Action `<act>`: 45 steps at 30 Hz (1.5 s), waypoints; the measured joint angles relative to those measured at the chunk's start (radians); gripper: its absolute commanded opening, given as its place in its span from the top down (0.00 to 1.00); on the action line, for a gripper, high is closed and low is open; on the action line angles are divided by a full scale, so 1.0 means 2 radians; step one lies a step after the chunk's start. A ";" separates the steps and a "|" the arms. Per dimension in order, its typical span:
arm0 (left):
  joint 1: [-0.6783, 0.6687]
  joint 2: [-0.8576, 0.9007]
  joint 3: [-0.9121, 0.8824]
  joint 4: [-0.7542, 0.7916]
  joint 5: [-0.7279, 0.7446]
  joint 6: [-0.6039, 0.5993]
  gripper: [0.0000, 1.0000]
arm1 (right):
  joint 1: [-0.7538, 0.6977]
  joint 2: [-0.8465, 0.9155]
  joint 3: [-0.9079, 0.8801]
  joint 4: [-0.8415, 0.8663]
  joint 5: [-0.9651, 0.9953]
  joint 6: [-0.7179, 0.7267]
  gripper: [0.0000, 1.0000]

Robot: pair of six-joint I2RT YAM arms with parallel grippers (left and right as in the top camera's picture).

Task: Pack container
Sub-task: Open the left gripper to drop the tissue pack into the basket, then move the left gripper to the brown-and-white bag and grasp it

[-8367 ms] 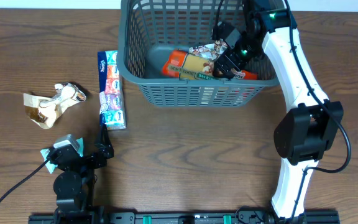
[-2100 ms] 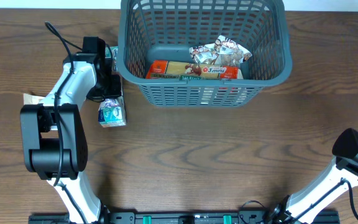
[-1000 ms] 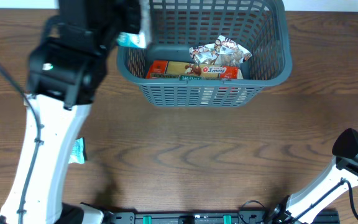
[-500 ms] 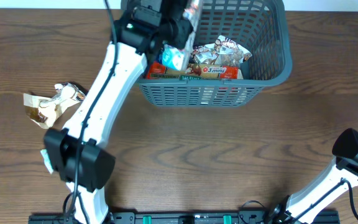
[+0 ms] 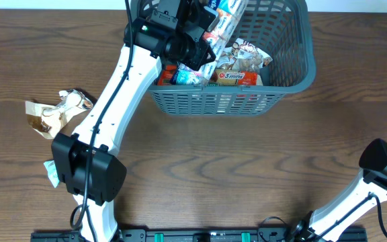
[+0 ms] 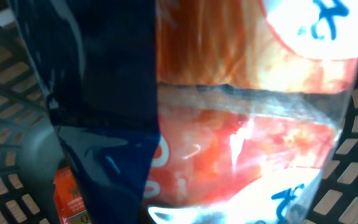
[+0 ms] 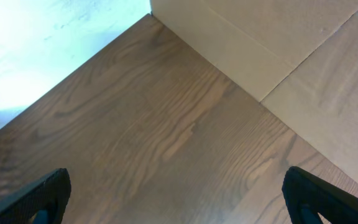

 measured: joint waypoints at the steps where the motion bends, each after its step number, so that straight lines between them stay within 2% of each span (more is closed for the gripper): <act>1: 0.000 0.000 -0.004 0.001 0.001 0.002 0.94 | 0.000 0.000 0.000 0.000 0.000 0.000 0.01; 9: 0.001 0.022 -0.012 -0.021 0.010 0.018 0.94 | 0.000 0.000 0.000 0.000 0.000 0.000 0.01; 10: 0.001 0.029 -0.012 -0.021 0.010 0.019 0.94 | 0.000 0.000 0.000 0.000 0.000 0.000 0.01; 11: 0.001 0.035 -0.012 -0.021 0.010 0.020 0.88 | 0.000 0.000 0.000 0.000 0.000 0.000 0.01; 13: 0.001 0.048 -0.015 -0.022 0.010 0.021 0.29 | 0.000 0.000 0.000 0.000 0.000 0.000 0.01; 14: 0.001 0.052 -0.016 -0.021 0.011 0.022 0.18 | 0.000 0.000 0.000 0.000 0.000 0.000 0.01; 15: 0.001 0.054 -0.018 -0.019 0.011 0.022 0.14 | 0.000 0.000 0.000 0.000 0.000 0.000 0.01; 16: 0.001 0.055 -0.019 -0.018 0.011 0.023 0.01 | 0.000 0.000 0.000 0.000 0.000 0.000 0.01; 27: 0.000 0.055 -0.010 -0.007 -0.012 0.027 0.02 | 0.000 0.000 0.000 0.000 0.000 0.000 0.01; 34: 0.006 0.046 0.068 -0.007 -0.033 0.003 0.01 | 0.000 0.000 0.000 0.000 0.000 0.000 0.01; 39: 0.042 -0.007 0.136 -0.006 -0.036 -0.011 0.01 | 0.000 0.000 0.000 -0.001 0.000 0.000 0.01; 45: 0.103 -0.116 0.163 -0.034 -0.039 -0.012 0.01 | 0.000 0.000 0.000 -0.002 0.000 0.000 0.01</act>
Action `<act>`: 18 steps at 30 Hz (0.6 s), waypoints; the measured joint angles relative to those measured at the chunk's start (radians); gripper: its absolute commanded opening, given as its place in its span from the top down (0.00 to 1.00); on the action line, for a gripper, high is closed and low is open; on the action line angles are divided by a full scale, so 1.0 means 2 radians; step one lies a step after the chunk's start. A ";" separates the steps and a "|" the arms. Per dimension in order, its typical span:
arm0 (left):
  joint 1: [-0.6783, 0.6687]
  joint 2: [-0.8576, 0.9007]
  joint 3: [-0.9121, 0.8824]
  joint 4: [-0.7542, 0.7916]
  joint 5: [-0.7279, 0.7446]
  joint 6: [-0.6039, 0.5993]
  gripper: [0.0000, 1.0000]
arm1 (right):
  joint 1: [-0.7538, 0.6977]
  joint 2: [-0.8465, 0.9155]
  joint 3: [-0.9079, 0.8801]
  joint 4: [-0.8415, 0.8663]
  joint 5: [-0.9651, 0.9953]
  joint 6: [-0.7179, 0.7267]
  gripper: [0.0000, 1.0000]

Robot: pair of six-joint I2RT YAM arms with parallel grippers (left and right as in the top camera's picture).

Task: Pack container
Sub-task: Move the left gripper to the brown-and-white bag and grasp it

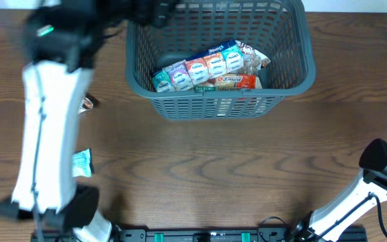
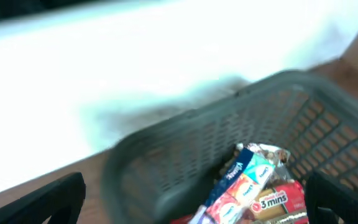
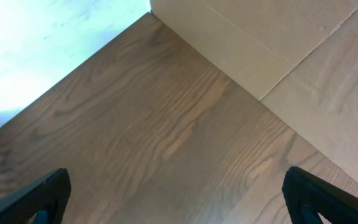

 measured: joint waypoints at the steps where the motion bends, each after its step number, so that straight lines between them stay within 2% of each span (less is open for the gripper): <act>1: 0.005 -0.012 0.002 -0.008 -0.003 0.003 0.01 | 0.000 0.000 0.000 0.000 0.000 0.000 0.01; 4: 0.025 -0.045 0.003 -0.039 -0.033 0.010 0.01 | 0.000 0.000 0.000 0.000 0.000 0.000 0.01; 7: 0.057 -0.059 0.004 -0.079 -0.095 -0.002 0.01 | 0.000 0.000 0.000 0.000 0.000 0.000 0.01; 12: 0.123 -0.053 -0.004 -0.149 -0.188 -0.046 0.01 | 0.000 0.000 0.000 0.000 0.000 0.000 0.01; 18: 0.193 -0.019 -0.025 -0.212 -0.229 -0.130 0.01 | 0.000 0.000 0.000 0.000 0.000 0.000 0.01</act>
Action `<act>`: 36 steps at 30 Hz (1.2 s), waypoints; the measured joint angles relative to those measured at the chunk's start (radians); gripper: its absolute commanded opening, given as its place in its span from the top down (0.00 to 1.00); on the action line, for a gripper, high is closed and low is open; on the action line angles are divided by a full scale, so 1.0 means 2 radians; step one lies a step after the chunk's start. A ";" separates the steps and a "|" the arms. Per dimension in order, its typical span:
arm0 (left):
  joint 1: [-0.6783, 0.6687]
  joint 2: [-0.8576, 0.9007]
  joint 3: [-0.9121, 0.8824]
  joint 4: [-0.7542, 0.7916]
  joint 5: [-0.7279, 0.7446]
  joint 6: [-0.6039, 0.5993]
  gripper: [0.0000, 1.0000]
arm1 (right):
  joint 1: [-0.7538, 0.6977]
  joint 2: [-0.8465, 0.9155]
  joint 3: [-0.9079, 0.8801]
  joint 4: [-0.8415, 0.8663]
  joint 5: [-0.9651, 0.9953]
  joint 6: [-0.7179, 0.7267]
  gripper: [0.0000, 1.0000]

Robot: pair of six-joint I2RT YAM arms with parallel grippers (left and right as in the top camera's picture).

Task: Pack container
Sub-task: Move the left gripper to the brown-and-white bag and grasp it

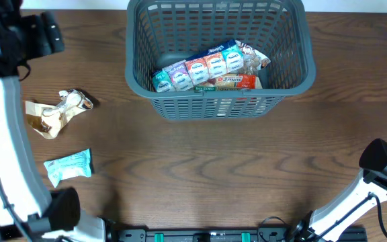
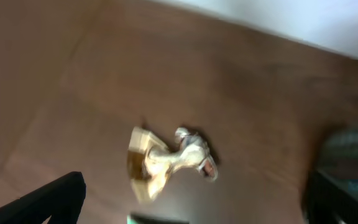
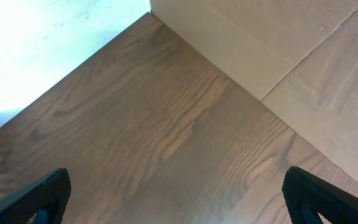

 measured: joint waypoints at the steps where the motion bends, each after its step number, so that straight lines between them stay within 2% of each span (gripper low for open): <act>1: 0.008 0.011 -0.002 -0.006 -0.004 -0.026 0.01 | 0.000 0.000 0.000 0.000 0.000 0.000 0.01; 4: 0.024 0.039 -0.004 -0.025 -0.008 -0.127 0.01 | 0.000 0.000 0.000 0.000 0.000 0.000 0.01; 8: 0.040 0.064 -0.010 -0.049 -0.009 -0.317 0.01 | 0.000 0.000 0.000 0.000 0.000 0.000 0.01; 10: 0.042 0.069 -0.010 -0.047 -0.007 -0.389 0.01 | 0.000 0.000 0.000 0.000 0.000 0.000 0.01; 12: 0.042 0.070 -0.010 -0.047 0.000 -0.435 0.01 | 0.000 0.000 0.000 0.000 0.000 0.000 0.01; 18: 0.041 0.085 -0.012 -0.050 0.012 -0.540 0.01 | 0.000 0.000 0.000 0.000 0.000 0.000 0.01; 25: 0.041 0.166 -0.076 -0.048 0.048 -0.693 0.01 | 0.000 0.000 0.000 -0.001 0.000 0.000 0.01; 29: 0.041 0.230 -0.099 -0.046 0.064 -0.735 0.01 | 0.000 0.000 0.000 -0.001 0.000 0.000 0.01; 36: 0.042 0.296 -0.102 -0.044 0.080 -0.770 0.01 | 0.000 0.000 0.000 -0.001 0.000 0.000 0.01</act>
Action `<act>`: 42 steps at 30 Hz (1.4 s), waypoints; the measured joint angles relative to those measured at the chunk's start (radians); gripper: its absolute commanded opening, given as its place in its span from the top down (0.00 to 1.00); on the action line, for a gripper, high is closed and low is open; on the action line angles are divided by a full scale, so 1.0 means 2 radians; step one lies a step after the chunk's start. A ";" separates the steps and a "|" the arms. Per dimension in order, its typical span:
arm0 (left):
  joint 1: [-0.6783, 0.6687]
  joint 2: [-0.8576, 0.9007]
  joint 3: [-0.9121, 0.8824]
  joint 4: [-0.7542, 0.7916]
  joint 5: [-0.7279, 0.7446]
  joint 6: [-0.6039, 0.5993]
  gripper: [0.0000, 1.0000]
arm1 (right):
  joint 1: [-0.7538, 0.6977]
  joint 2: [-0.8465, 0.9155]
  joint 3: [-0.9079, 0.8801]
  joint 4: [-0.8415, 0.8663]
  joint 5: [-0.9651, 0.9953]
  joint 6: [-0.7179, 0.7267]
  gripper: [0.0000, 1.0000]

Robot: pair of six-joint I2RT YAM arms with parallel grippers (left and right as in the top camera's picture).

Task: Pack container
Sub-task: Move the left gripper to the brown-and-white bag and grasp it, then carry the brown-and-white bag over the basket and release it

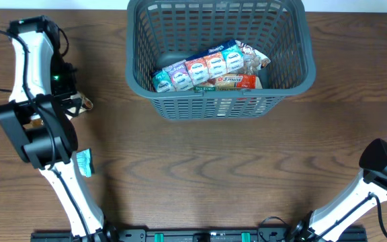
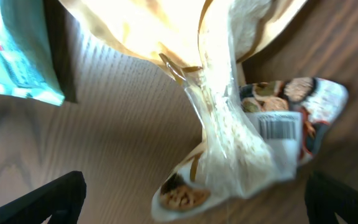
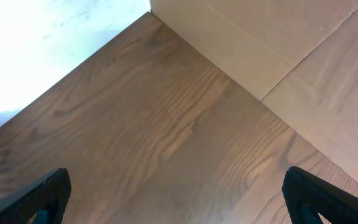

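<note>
The grey basket (image 1: 220,60) at the back middle holds several snack packets, with a long strip of packets (image 1: 197,67) lying on top. On the left of the table lies a crumpled tan and white packet (image 2: 241,143), of which only a corner (image 1: 84,103) shows from overhead. My left gripper (image 2: 194,200) is open and low over it, with one finger (image 2: 55,199) on each side of the packet's lower end. A teal packet (image 2: 14,56) lies beside it. My right gripper (image 3: 179,193) is open over bare wood.
The left arm (image 1: 35,74) covers most of the crumpled packet from overhead, and the teal packet (image 1: 84,163) peeks out behind it. The right arm (image 1: 385,165) is parked at the table's right front corner, near a cardboard box (image 3: 278,43).
My left gripper, which was high over the left of the table with the crumpled packet small below it, is now low and close over that packet, still open. The right arm has not moved.
First my left gripper was over the basket with the long strip of packets filling its view. Then the strip lay in the basket and the gripper was open and clear. It then stood high over the left of the table, and is now low at the crumpled packet.
</note>
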 measured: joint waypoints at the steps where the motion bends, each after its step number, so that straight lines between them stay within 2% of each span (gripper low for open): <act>1: 0.001 0.004 0.000 0.003 0.003 -0.002 0.01 | 0.000 0.000 0.000 0.000 0.000 0.000 0.01; 18: 0.060 0.009 -0.001 0.017 0.006 -0.024 0.00 | 0.000 0.000 0.000 0.000 0.000 0.000 0.01; 30: 0.061 0.009 -0.079 0.072 0.002 -0.001 0.00 | 0.000 0.000 0.000 0.000 0.000 0.000 0.01; 34: 0.061 0.009 -0.096 0.083 0.002 0.003 0.20 | 0.000 0.000 0.000 0.000 0.000 0.000 0.01; 38: 0.061 0.009 -0.102 0.089 0.001 0.012 0.24 | 0.000 0.000 0.000 0.000 0.000 0.000 0.01; 39: 0.061 0.009 -0.102 0.089 0.001 0.012 0.30 | 0.000 0.000 0.000 0.000 0.000 0.000 0.01; 42: 0.061 0.009 -0.104 0.090 0.000 0.013 0.57 | 0.000 0.000 0.000 0.000 0.000 0.000 0.01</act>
